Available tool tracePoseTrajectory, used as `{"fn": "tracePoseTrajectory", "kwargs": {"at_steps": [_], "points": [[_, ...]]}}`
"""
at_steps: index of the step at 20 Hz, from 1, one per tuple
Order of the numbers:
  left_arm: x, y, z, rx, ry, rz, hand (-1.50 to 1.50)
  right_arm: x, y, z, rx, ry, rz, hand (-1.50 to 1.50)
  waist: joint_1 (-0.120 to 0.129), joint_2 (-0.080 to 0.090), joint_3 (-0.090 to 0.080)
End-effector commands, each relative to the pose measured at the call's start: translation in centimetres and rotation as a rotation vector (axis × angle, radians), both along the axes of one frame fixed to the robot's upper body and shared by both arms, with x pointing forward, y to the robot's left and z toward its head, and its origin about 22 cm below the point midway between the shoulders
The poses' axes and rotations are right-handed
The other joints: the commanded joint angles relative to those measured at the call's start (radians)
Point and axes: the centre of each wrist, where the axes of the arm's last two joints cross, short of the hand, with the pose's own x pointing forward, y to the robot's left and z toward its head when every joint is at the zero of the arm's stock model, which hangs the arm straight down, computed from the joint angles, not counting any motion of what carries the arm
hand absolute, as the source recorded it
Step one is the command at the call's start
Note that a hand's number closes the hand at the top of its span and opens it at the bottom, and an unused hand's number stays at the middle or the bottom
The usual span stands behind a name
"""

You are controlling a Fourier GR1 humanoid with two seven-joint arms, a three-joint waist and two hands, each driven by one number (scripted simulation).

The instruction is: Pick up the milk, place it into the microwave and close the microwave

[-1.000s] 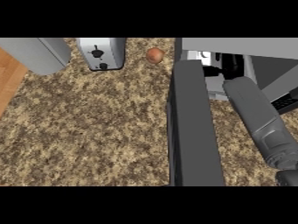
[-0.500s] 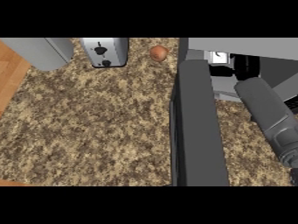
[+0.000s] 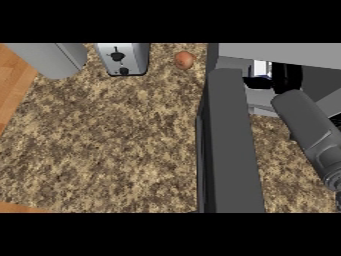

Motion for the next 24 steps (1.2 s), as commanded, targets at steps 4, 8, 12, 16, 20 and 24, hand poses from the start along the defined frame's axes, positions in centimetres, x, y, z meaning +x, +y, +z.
{"fn": "tracePoseTrajectory", "kwargs": {"at_steps": [4, 8, 12, 16, 20, 24], "points": [[0.7, 0.0, -0.2, 0.025, 0.025, -0.079, -1.5, 0.1, 1.6, -0.2, 0.047, 0.012, 0.136, -1.5, 0.004, -0.005, 0.001], [1.2, -0.2, -0.3, 0.036, 0.028, -0.121, -1.5, 0.2, 1.7, -0.1, 0.116, 0.044, 0.187, -1.5, -0.008, -0.01, 0.0], [1.9, -1.0, -0.7, 0.026, 0.027, -0.189, -1.5, 0.7, 3.3, 0.8, 0.235, 0.051, 0.272, -1.5, -0.024, -0.018, -0.001], [2.4, -1.8, -1.0, 0.028, 0.024, -0.244, -1.5, -0.3, 2.5, -1.2, 0.348, 0.05, 0.33, -1.5, -0.042, -0.021, 0.0], [3.3, -3.5, -1.3, -0.001, 0.016, -0.283, -1.5, -0.4, 3.3, -1.6, 0.477, 0.079, 0.402, -1.5, -0.062, -0.032, -0.002], [4.0, -5.3, -1.6, 0.007, 0.025, -0.308, -1.5, -1.6, 1.6, -3.4, 0.574, 0.098, 0.429, -1.5, -0.082, -0.038, -0.002]]}}
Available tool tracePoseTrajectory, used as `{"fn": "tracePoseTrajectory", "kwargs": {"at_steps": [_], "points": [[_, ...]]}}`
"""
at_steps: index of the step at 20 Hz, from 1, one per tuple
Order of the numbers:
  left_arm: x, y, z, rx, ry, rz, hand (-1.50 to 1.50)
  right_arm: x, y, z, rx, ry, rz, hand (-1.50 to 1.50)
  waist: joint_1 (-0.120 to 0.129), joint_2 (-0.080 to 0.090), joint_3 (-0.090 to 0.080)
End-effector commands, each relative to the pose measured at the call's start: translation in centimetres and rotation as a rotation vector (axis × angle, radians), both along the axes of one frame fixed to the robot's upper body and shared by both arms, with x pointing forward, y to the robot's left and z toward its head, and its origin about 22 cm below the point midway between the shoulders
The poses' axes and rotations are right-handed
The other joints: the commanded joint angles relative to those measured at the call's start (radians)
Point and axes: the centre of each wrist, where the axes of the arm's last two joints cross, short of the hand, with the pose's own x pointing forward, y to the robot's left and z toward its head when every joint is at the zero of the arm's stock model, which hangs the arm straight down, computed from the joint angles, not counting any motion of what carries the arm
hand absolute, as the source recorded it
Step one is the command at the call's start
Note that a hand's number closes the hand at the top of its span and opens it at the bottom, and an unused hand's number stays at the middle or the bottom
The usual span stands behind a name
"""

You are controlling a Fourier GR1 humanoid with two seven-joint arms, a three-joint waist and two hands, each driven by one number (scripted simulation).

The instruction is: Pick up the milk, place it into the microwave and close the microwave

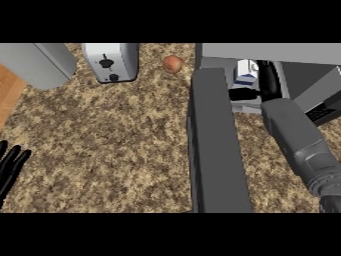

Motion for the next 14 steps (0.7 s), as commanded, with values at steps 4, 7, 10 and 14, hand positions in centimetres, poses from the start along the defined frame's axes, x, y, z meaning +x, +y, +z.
{"fn": "tracePoseTrajectory", "kwargs": {"at_steps": [4, 7, 10, 14], "points": [[2.1, -2.6, -1.0, -0.019, 0.025, -0.057, 1.5, -2.1, -0.8, -3.4, 0.192, 0.075, 0.109, -1.5, -0.041, -0.017, -0.002], [0.7, -3.5, -0.4, -0.034, 0.043, -0.091, 1.5, -4.5, -1.4, -6.6, 0.275, 0.113, 0.156, -1.5, -0.045, -0.025, -0.002], [1.8, -4.3, -0.6, -0.012, 0.052, -0.122, 1.5, -5.2, -2.5, -7.1, 0.339, 0.114, 0.193, -1.5, -0.057, -0.028, -0.003], [2.4, -6.5, -0.2, -0.028, 0.083, -0.121, 1.5, -7.1, -2.1, -9.3, 0.367, 0.147, 0.233, -1.5, -0.076, -0.039, -0.004]]}}
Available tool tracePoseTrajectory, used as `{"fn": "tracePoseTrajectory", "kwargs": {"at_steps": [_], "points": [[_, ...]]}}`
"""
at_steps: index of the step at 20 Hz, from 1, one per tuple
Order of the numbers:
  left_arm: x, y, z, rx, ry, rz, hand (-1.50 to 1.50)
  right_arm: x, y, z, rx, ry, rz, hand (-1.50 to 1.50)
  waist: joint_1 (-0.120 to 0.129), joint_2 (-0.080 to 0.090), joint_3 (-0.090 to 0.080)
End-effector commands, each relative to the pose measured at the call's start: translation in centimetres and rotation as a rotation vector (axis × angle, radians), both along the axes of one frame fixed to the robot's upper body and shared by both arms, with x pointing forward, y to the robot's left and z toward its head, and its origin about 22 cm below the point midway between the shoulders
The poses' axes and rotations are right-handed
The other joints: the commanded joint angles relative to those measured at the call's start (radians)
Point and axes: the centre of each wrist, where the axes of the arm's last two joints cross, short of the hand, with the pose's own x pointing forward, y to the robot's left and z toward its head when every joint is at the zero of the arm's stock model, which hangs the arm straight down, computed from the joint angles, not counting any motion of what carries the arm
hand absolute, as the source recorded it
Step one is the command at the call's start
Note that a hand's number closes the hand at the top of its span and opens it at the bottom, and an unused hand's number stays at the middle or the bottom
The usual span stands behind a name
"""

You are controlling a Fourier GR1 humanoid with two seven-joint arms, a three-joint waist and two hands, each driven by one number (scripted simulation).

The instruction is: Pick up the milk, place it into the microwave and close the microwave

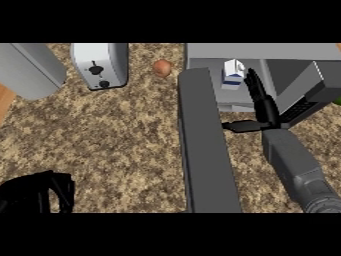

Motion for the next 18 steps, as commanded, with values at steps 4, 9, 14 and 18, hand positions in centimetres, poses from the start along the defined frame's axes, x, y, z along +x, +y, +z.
{"fn": "tracePoseTrajectory", "kwargs": {"at_steps": [4, 9, 14, 18], "points": [[0.4, -2.3, -0.2, -0.004, 0.045, -0.048, 1.5, -5.0, -2.2, -4.6, 0.04, 0.022, 0.045, -1.5, -0.031, -0.015, -0.002], [0.4, -6.7, 0.5, 0.077, 0.018, -0.106, 1.5, -7.3, -3.9, -5.9, 0.043, 0.038, 0.02, -1.5, -0.036, -0.017, -0.002], [4.6, -8.0, -1.0, 0.112, 0.001, -0.122, 1.5, -10.4, -5.3, -7.1, 0.061, 0.015, -0.022, -1.5, -0.042, -0.014, -0.003], [5.7, -11.3, -2.2, 0.182, -0.013, -0.213, 1.5, -12.2, -6.8, -6.7, 0.052, 0.016, -0.017, -1.5, -0.057, -0.017, -0.004]]}}
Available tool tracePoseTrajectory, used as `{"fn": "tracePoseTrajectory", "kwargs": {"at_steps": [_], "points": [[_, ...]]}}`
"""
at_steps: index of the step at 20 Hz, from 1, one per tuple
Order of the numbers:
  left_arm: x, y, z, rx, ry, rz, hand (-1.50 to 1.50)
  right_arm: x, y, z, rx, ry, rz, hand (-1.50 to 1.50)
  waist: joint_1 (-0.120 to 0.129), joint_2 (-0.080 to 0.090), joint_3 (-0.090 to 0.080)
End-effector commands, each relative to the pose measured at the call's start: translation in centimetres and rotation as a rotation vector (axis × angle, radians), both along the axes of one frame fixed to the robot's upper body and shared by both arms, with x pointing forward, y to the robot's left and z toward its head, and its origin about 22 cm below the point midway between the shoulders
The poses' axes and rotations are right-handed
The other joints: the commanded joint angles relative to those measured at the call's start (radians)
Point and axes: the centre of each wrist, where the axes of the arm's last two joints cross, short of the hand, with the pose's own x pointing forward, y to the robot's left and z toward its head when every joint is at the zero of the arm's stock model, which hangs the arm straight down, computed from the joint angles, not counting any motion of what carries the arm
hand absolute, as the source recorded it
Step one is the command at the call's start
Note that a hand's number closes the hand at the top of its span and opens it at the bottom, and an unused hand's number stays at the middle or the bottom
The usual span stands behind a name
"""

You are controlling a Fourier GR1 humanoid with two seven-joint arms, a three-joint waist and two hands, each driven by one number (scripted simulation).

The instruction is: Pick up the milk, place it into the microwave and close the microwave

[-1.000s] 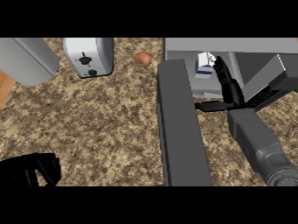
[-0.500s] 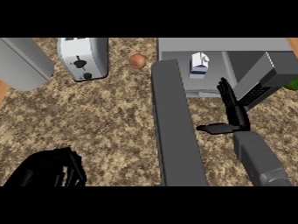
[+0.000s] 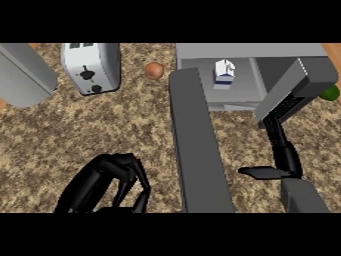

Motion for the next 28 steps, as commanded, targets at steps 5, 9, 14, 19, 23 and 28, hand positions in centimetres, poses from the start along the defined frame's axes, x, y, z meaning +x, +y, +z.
{"fn": "tracePoseTrajectory", "kwargs": {"at_steps": [5, 9, 14, 19, 23, 28], "points": [[4.5, -5.6, -2.5, 0.144, -0.001, -0.111, 1.5, -4.3, -5.1, 1.2, 0.002, -0.013, 0.019, -1.5, -0.003, 0.004, 0.0], [4.6, -7.2, -6.3, 0.23, 0.039, -0.15, 1.5, -6.0, -6.2, 2.7, -0.021, -0.092, 0.032, -1.5, -0.023, 0.004, -0.002], [4.8, -9.7, -10.2, 0.282, 0.024, -0.117, 1.5, -7.3, -7.3, 5.0, -0.078, -0.102, 0.108, -1.5, -0.039, 0.01, -0.002], [4.6, -10.9, -11.7, 0.235, -0.047, -0.019, 1.5, -6.9, -5.8, 7.2, 0.031, -0.164, 0.192, -1.5, -0.055, 0.012, -0.004], [4.3, -11.1, -13.5, 0.204, -0.076, -0.006, 1.5, -6.7, -5.8, 9.3, 0.063, -0.206, 0.214, -1.5, -0.072, 0.018, -0.004], [5.5, -11.9, -13.2, 0.214, -0.013, 0.018, 1.5, -6.2, -6.4, 12.2, 0.052, -0.23, 0.27, -1.5, -0.105, 0.026, -0.004]]}}
